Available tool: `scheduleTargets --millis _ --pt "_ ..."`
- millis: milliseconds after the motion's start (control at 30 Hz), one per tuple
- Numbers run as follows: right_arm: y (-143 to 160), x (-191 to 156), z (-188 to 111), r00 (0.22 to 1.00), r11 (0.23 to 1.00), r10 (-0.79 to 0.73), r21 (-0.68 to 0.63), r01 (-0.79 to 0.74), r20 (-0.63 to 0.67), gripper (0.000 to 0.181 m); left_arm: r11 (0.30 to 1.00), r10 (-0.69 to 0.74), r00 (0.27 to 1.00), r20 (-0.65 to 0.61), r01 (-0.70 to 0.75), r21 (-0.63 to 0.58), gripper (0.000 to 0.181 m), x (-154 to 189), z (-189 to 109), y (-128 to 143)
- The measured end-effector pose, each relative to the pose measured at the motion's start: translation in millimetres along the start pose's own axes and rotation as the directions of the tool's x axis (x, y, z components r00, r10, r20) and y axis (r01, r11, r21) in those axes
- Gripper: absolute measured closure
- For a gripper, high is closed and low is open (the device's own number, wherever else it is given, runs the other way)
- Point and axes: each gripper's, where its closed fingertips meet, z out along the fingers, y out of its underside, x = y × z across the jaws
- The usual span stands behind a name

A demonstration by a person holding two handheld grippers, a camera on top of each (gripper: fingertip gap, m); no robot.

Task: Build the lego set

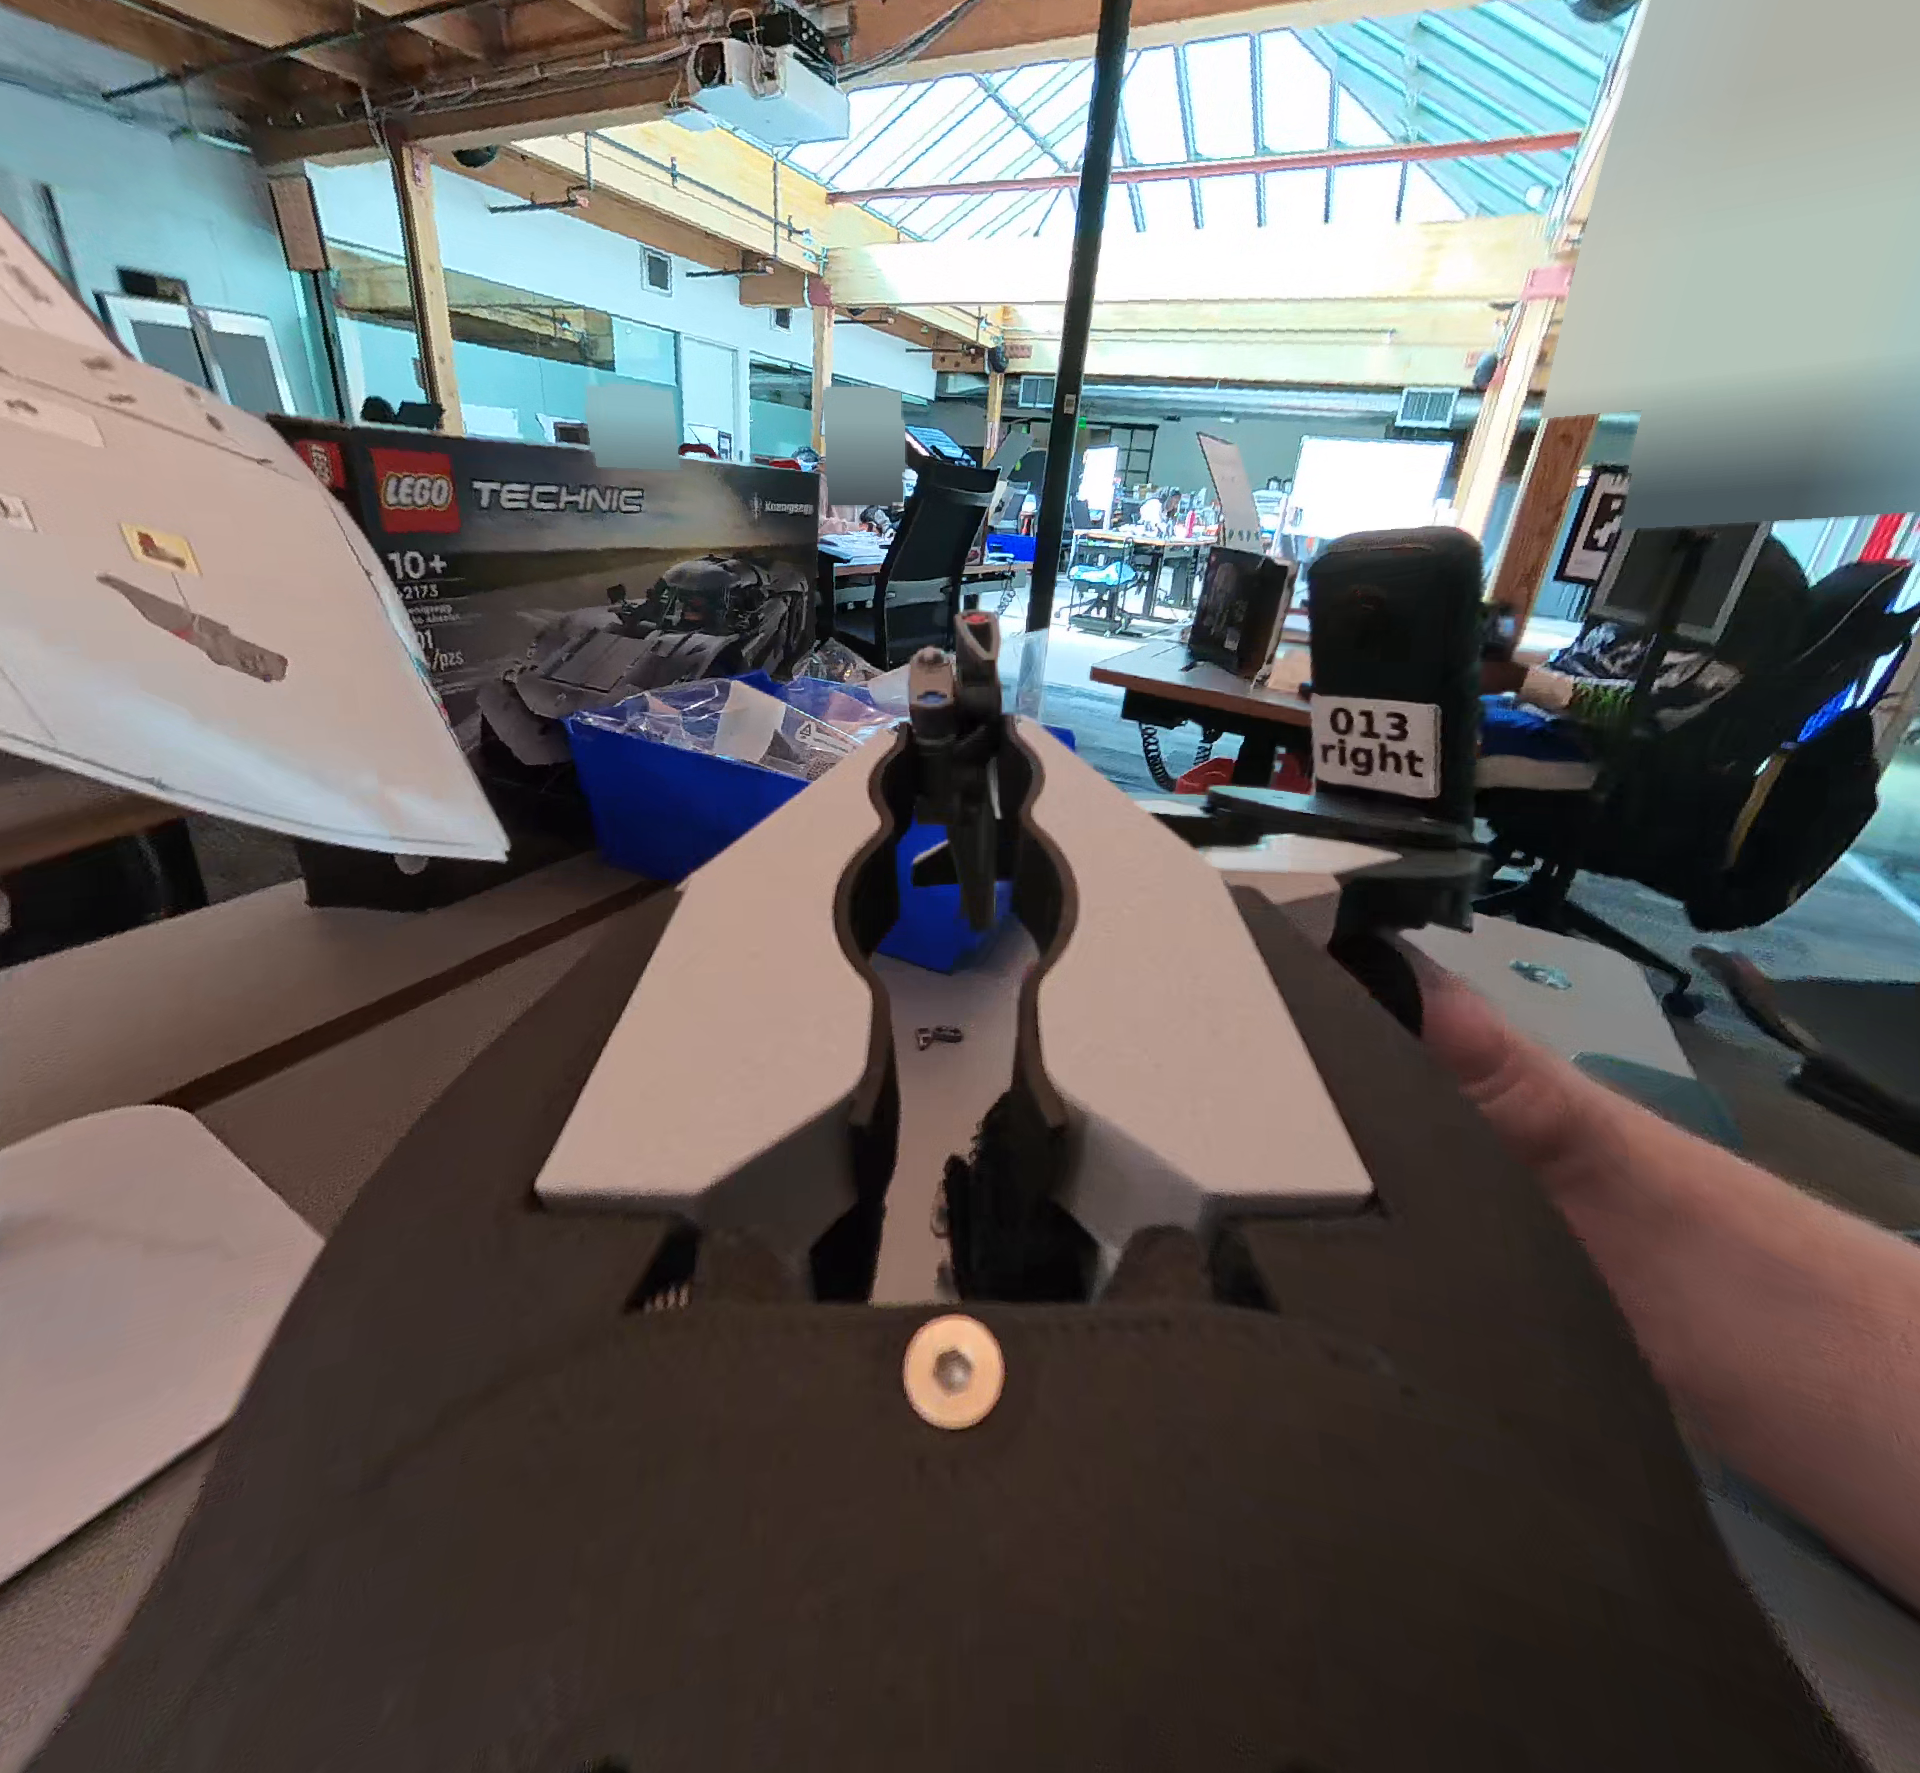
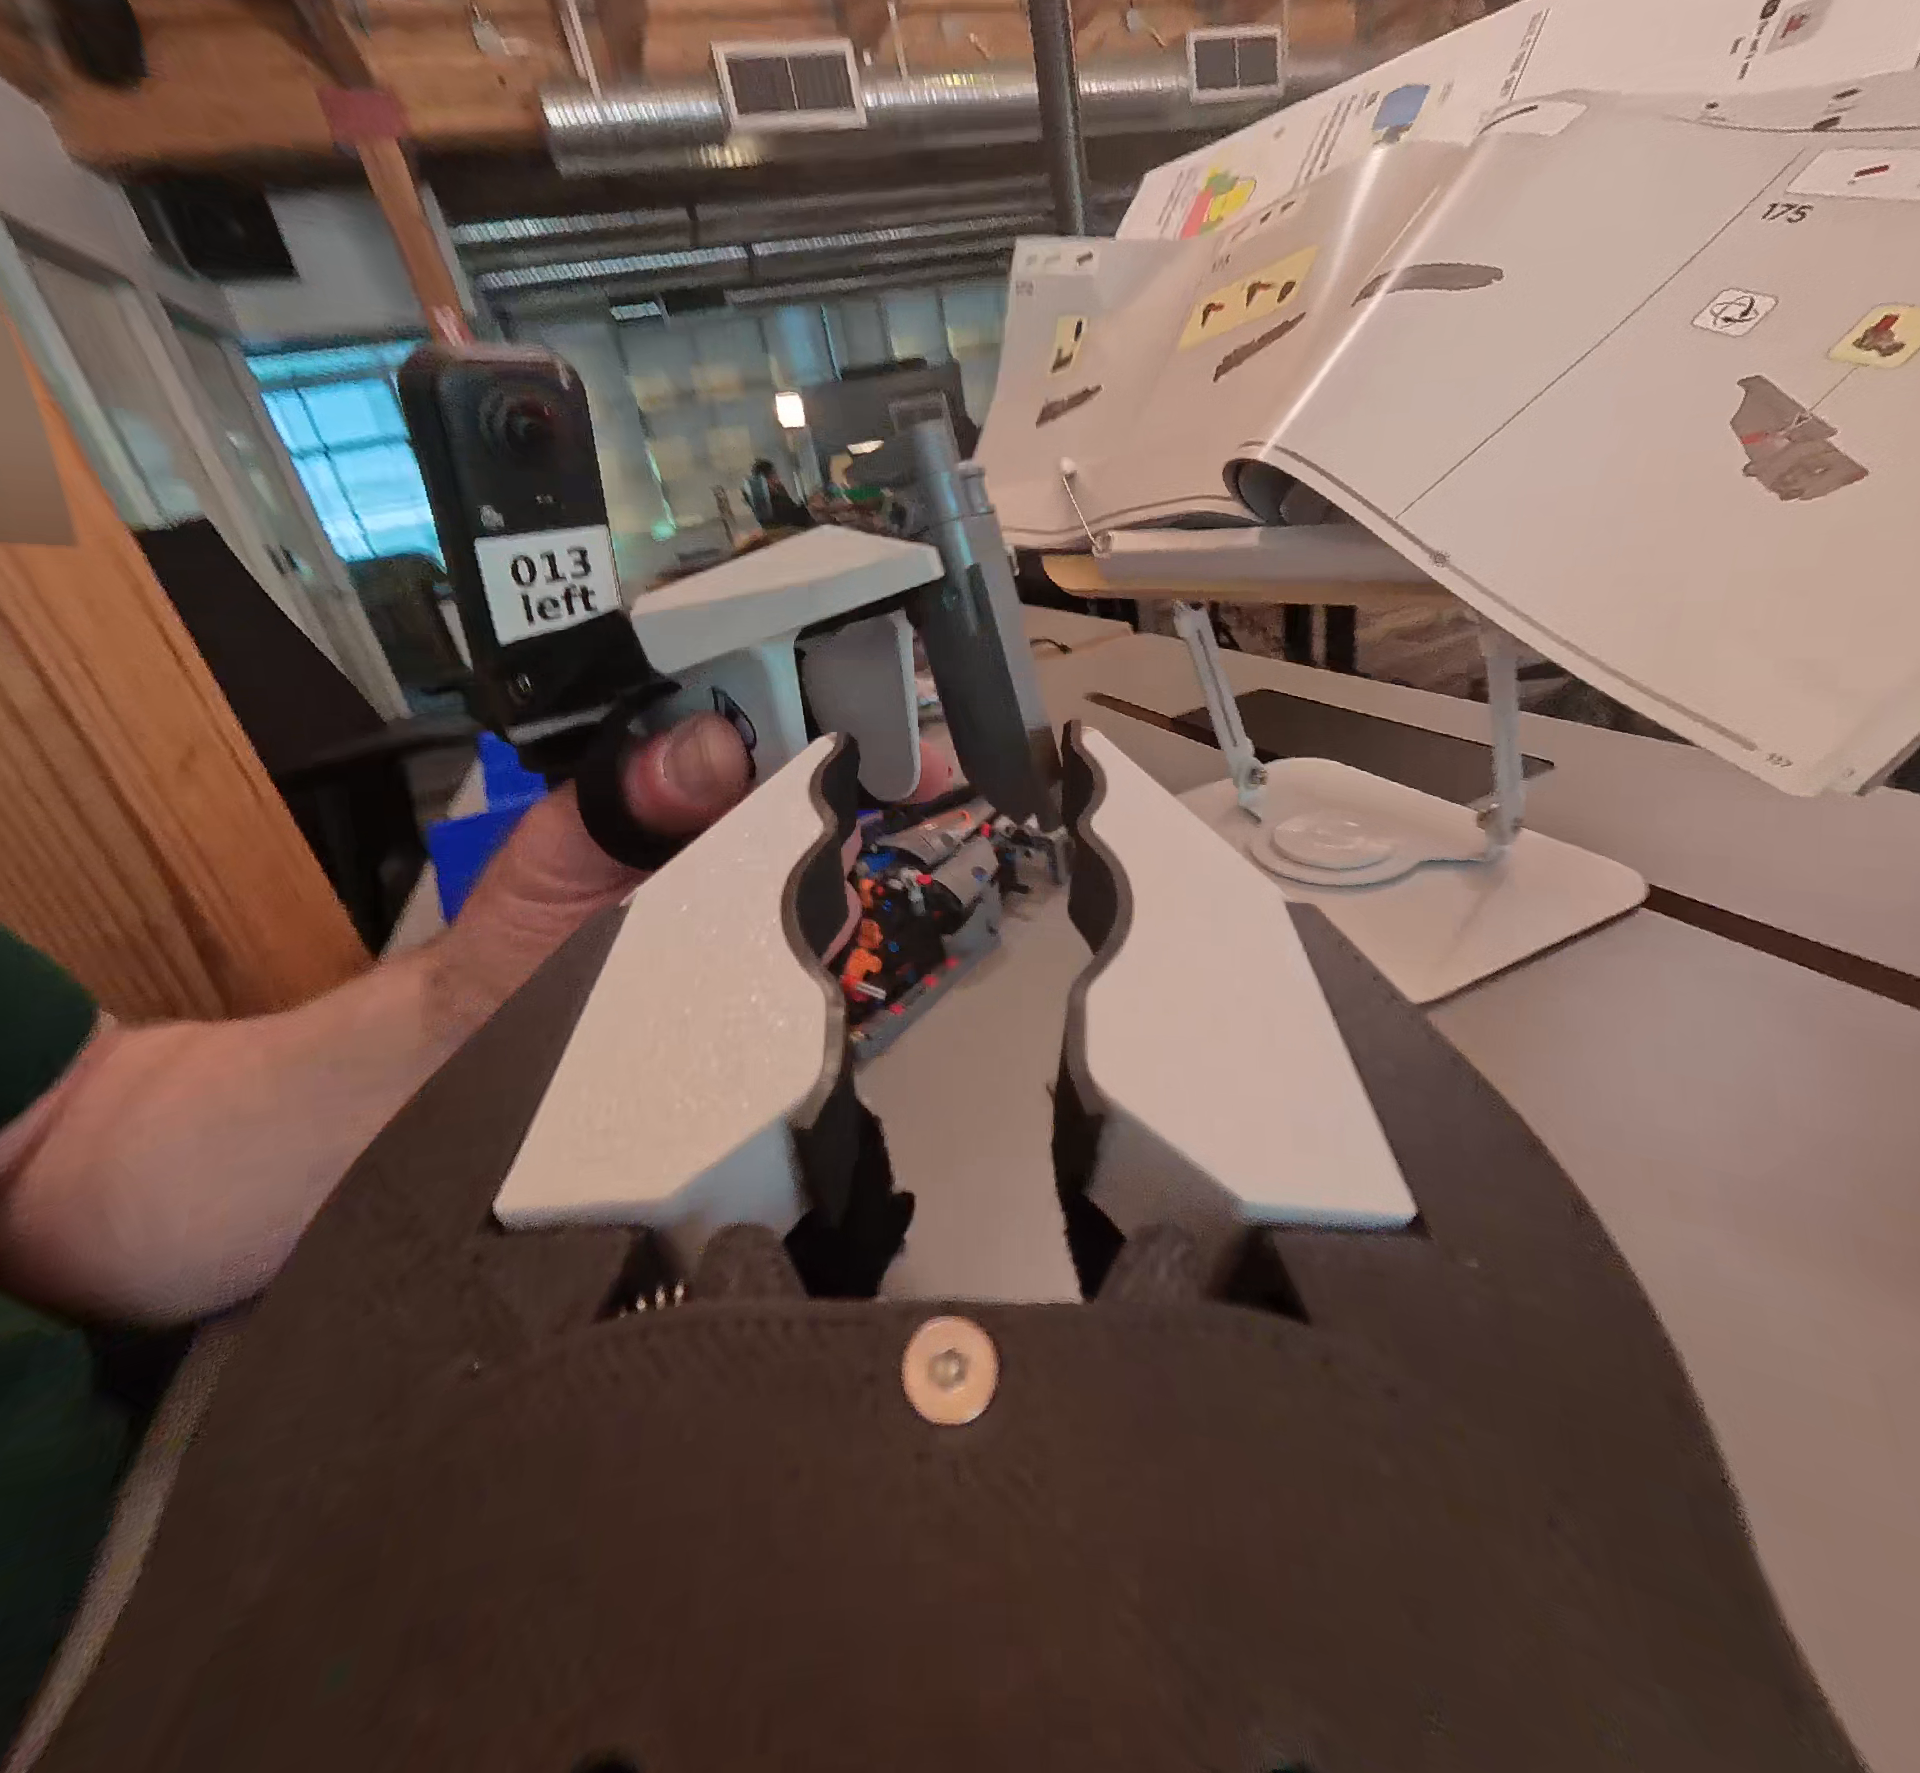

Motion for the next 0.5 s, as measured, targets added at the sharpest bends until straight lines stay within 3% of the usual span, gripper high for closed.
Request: scheduleTargets --millis 100,333,367,500 --pt "8 1 5 0.989 0.990 -0.128 -0.067 0.124 -0.072 0.139 0.998 -0.067 0.998 0.005 0.067 0.005 0.169 -3 1 3" --pt "16 16 8 0.884 0.913 -0.393 -0.220 0.343 -0.253 0.146 0.998 0.030 0.999 0.046 -0.027 -0.065 0.169 7 9 12" --pt "16 17 7 0.876 0.907 -0.406 -0.231 0.352 -0.259 0.157 0.996 0.043 0.998 0.048 -0.039 -0.074 0.169 8 10 13" --pt "16 18 5 0.905 0.931 -0.349 -0.200 0.305 -0.244 0.158 0.992 0.086 0.996 0.033 -0.083 -0.096 0.168 14 14 14"
